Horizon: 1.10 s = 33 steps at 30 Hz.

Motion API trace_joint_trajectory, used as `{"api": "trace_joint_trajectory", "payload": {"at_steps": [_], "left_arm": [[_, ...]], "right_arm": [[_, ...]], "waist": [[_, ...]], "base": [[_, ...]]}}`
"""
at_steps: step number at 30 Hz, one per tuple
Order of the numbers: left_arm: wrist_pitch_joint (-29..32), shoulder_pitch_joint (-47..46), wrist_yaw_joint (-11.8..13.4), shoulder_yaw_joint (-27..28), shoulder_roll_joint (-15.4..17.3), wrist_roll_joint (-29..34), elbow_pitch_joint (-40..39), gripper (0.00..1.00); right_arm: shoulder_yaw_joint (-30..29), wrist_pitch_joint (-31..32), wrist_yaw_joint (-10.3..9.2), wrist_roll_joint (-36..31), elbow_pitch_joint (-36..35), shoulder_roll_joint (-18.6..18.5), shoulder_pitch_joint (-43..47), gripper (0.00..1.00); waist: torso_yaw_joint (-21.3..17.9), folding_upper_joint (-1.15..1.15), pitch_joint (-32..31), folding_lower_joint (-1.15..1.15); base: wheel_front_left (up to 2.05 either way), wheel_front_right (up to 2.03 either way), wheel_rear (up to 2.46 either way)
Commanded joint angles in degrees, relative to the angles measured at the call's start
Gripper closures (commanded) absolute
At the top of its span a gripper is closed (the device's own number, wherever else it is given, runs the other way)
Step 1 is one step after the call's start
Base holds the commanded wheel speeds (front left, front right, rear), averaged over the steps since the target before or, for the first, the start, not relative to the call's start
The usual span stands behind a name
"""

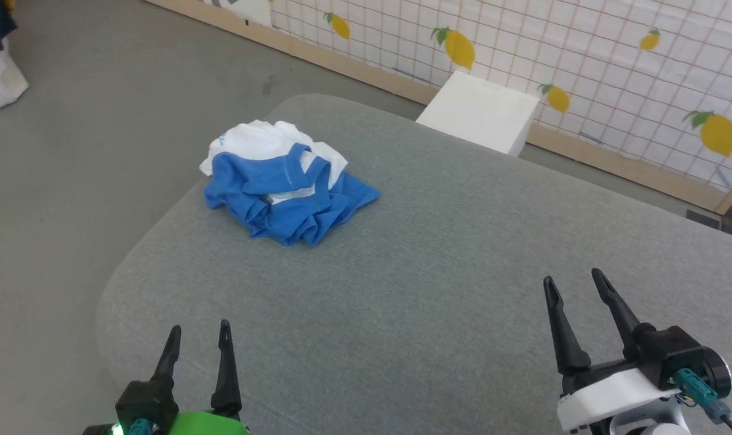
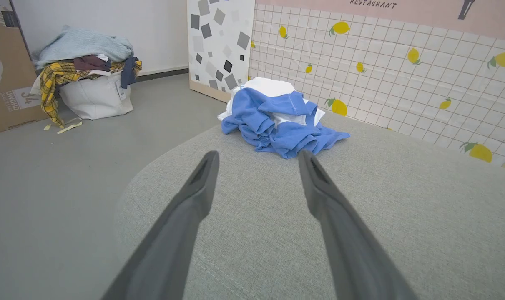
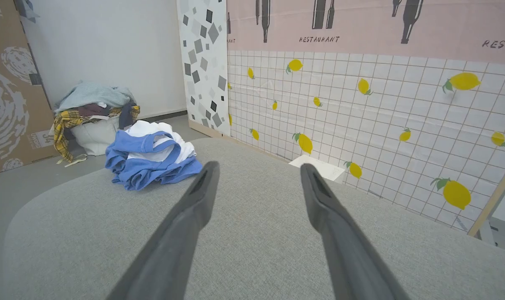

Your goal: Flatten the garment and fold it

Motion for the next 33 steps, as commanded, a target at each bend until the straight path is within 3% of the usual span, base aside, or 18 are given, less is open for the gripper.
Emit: {"api": "trace_joint_trajectory", "payload": {"at_steps": [1,26,33], "left_arm": [[-0.6,0.9,0.5,0.0,-0.3,-0.3,-0.3,0.0],[-3.5,2.7,1.2,-0.7,-0.3,-1.8,0.1,0.0],[-3.5,2.7,1.0,-0.4,-0.3,-1.5,0.2,0.0]], "right_arm": [[0.1,-0.8,-0.08,0.4,0.2,0.1,0.3,0.0],[0.6,-3.8,-0.1,0.8,1.2,0.1,0.2,0.0],[0.6,-3.8,-0.1,1.0,1.2,0.1,0.2,0.0]], "waist": [[0.7,0.0,0.1,0.0],[7.2,0.0,0.0,0.0],[7.1,0.0,0.0,0.0]], "base": [[0.0,0.0,0.0],[0.0,0.0,0.0],[0.0,0.0,0.0]]}}
